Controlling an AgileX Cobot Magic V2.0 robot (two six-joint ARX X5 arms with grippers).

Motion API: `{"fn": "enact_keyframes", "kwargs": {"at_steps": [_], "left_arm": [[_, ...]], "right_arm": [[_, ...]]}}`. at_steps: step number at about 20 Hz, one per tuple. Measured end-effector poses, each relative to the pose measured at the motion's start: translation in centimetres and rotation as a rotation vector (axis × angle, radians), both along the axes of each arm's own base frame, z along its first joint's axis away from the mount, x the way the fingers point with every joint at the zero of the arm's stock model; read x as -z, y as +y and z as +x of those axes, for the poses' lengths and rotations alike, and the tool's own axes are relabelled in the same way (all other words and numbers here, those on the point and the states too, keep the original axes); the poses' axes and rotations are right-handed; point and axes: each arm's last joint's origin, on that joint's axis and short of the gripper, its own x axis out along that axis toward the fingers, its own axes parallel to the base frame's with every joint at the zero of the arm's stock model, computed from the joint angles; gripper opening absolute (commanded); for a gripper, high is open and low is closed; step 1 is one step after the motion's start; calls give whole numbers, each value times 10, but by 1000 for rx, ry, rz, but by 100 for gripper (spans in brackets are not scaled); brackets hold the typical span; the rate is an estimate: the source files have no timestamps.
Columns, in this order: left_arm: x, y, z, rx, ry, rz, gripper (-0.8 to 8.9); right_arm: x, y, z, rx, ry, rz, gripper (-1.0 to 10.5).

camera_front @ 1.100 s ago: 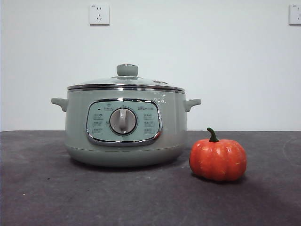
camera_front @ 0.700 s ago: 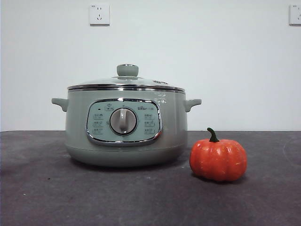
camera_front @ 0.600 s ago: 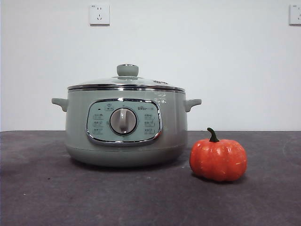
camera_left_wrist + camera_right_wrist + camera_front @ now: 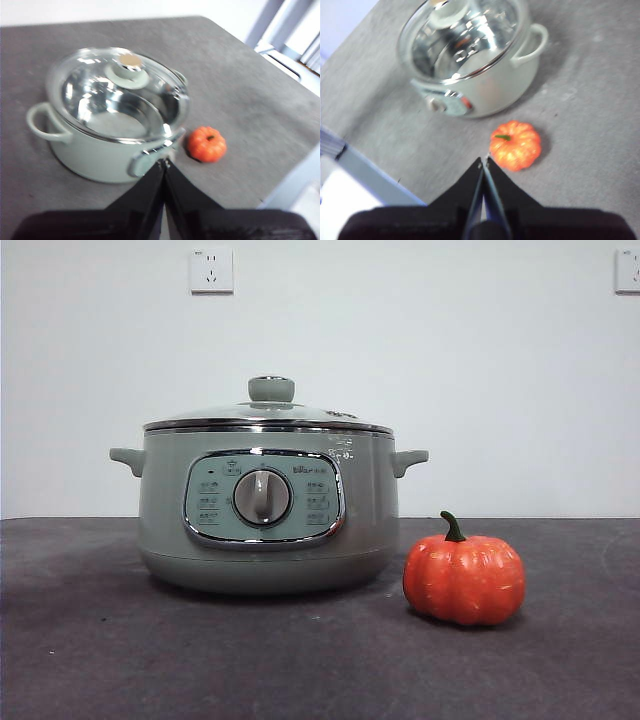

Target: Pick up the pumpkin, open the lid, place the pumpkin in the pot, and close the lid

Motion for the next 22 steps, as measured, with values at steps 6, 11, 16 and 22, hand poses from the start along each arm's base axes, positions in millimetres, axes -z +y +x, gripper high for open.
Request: {"fn": "enact_keyframes", "kwargs": {"at_steps": [6, 11, 16, 22], "left_arm": [[0, 0, -2, 23, 25, 18, 93], [0, 0, -2, 23, 26, 18, 742], [0, 0, -2, 23, 26, 18, 742], [0, 0, -2, 23, 25, 19, 741]], "right_arm": [[-1, 3, -3, -45, -5, -17, 41], [-1, 3, -3, -39, 0, -12, 698], [-1, 5, -3, -33, 18, 6, 693], [9, 23, 16, -117, 97, -13, 693]]}}
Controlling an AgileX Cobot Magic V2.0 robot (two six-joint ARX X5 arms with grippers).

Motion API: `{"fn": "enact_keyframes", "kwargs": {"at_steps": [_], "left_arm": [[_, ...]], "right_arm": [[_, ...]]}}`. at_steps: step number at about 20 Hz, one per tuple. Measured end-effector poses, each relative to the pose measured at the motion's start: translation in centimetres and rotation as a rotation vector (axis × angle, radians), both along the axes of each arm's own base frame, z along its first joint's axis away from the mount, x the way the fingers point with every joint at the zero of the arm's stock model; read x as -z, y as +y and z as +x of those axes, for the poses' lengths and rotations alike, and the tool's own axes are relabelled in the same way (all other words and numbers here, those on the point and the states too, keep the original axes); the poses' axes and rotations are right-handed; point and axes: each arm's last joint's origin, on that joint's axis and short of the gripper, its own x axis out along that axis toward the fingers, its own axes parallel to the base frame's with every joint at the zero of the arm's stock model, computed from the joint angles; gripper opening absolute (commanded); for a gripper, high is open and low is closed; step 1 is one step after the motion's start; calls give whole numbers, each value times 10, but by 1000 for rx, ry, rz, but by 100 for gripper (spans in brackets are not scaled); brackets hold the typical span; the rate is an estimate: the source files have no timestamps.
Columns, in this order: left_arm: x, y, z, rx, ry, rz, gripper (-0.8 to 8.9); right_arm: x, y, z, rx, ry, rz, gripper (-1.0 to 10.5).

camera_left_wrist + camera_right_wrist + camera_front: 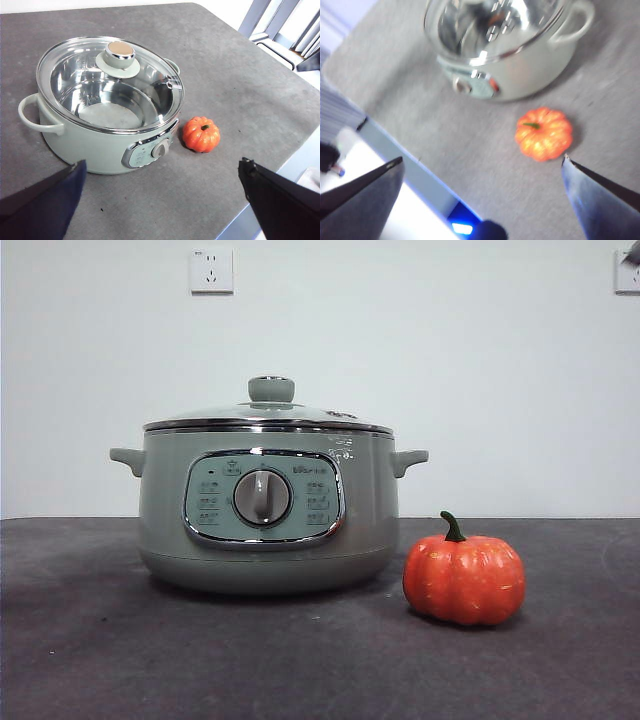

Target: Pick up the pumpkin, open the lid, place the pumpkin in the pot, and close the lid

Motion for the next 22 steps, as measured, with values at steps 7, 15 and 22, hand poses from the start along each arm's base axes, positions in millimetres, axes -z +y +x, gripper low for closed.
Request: {"fn": "enact_keyframes", "kwargs": {"at_steps": [7, 15, 22], "left_arm": [[0, 0, 0, 0, -1, 0, 741], [0, 0, 0, 0, 0, 0, 741], [0, 0, 0, 0, 0, 0, 741]], "right_arm": [[38, 42, 53, -58, 65, -214, 693], [103, 87, 104, -95, 129, -412, 693], [144, 98, 126, -97, 198, -472, 693]]}}
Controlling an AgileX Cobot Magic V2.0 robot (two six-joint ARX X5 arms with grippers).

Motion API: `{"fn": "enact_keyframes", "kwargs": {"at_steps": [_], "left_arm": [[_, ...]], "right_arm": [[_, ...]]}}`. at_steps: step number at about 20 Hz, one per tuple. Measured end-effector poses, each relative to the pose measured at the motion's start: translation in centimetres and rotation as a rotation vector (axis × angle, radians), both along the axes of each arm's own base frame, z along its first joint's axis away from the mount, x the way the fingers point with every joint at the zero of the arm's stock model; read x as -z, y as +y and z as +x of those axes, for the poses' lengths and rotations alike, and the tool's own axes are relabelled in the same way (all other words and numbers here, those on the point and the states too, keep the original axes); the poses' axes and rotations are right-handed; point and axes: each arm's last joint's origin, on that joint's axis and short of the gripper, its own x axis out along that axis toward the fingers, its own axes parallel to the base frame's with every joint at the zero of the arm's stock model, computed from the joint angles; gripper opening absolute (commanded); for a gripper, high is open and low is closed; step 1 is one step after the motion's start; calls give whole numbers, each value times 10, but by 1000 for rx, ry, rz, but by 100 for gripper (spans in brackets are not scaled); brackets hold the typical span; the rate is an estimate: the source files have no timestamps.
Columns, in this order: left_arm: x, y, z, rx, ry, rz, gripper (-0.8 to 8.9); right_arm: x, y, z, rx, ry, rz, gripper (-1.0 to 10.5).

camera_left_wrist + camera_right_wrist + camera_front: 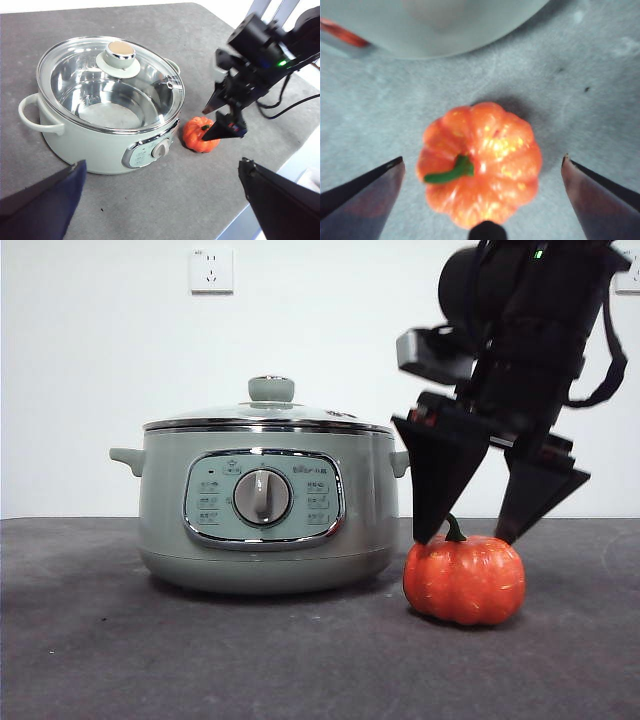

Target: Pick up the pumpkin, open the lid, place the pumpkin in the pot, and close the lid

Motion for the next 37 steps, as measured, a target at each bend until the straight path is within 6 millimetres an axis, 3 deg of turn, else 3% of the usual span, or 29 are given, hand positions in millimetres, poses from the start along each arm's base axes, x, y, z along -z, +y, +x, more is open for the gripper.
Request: {"fn": "enact_keyframes", "kwargs": {"at_steps": [7, 9, 11, 12, 18, 19, 23, 28, 32, 37], "left_arm": [[0, 0, 0, 0, 0, 0, 741], [0, 0, 0, 0, 0, 0, 741], [0, 0, 0, 0, 0, 0, 741], [0, 0, 0, 0, 0, 0, 741], [1, 1, 3, -32, 7, 22, 741], [1, 0, 5, -30, 8, 25, 741], [2, -7, 21, 21, -1, 18, 741], [7, -29, 67, 44, -36, 22, 741], [15, -53, 106, 53, -34, 34, 741], [10, -86, 160, 59, -28, 71, 741]], "right_arm": [[22, 8, 5, -15, 49, -27, 652], [23, 9, 5, -12, 45, -44, 422], [23, 9, 5, 0, 45, -49, 79], [23, 9, 5, 7, 49, -49, -8], [18, 6, 0, 45, 83, -53, -11], [12, 4, -3, 47, 75, -48, -11], [-45, -7, -24, 54, -92, 54, -11], [-110, -31, -66, 64, -314, 193, -11], [-137, -47, -95, 76, -403, 256, -11], [-147, -58, -115, 90, -420, 278, -11]]}}
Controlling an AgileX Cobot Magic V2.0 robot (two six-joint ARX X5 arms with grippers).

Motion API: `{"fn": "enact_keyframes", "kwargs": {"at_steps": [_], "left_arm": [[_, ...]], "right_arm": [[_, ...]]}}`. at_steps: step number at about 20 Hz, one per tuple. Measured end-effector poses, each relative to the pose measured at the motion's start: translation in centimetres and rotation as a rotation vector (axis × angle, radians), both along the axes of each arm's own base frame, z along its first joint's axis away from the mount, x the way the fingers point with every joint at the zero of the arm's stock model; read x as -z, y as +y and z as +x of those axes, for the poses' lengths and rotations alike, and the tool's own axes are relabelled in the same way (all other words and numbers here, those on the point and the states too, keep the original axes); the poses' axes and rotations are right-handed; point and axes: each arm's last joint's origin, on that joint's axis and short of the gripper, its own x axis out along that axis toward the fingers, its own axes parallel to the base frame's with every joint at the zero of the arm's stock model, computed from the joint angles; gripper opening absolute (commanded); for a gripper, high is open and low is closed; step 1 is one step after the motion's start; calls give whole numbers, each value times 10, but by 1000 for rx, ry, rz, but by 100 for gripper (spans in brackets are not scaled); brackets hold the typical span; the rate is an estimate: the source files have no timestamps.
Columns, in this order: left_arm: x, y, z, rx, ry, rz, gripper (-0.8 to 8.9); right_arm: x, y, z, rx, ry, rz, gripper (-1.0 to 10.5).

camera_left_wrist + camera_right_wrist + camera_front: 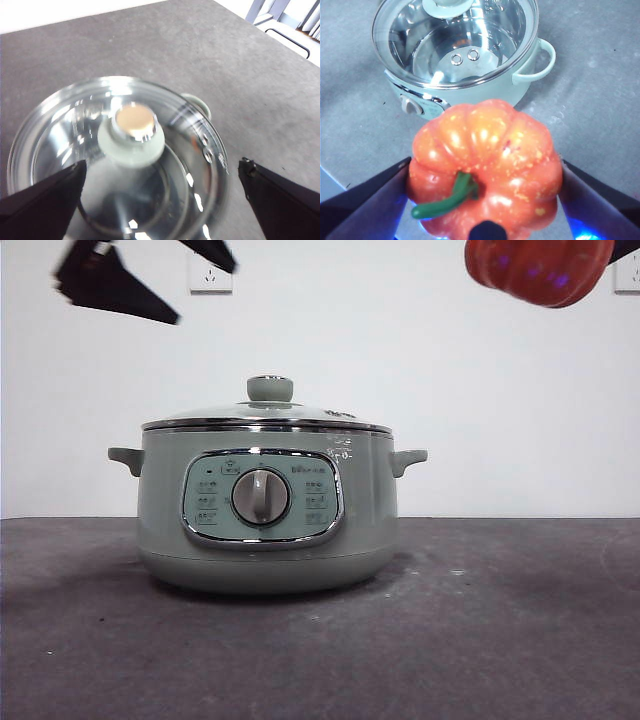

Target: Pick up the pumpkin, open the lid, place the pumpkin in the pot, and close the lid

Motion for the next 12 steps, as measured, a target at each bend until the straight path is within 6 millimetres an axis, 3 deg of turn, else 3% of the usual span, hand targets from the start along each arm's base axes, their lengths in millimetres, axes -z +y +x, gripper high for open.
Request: {"fn": "enact_keyframes", "kwargs": {"at_steps": [6, 12], "left_arm": [[18, -36, 52, -14, 11, 100, 741], [38, -46, 72, -29, -3, 135, 740]], "right_arm": [[-1, -2, -3, 4, 3, 4, -11], [-1, -2, -3, 7, 5, 7, -11]]}}
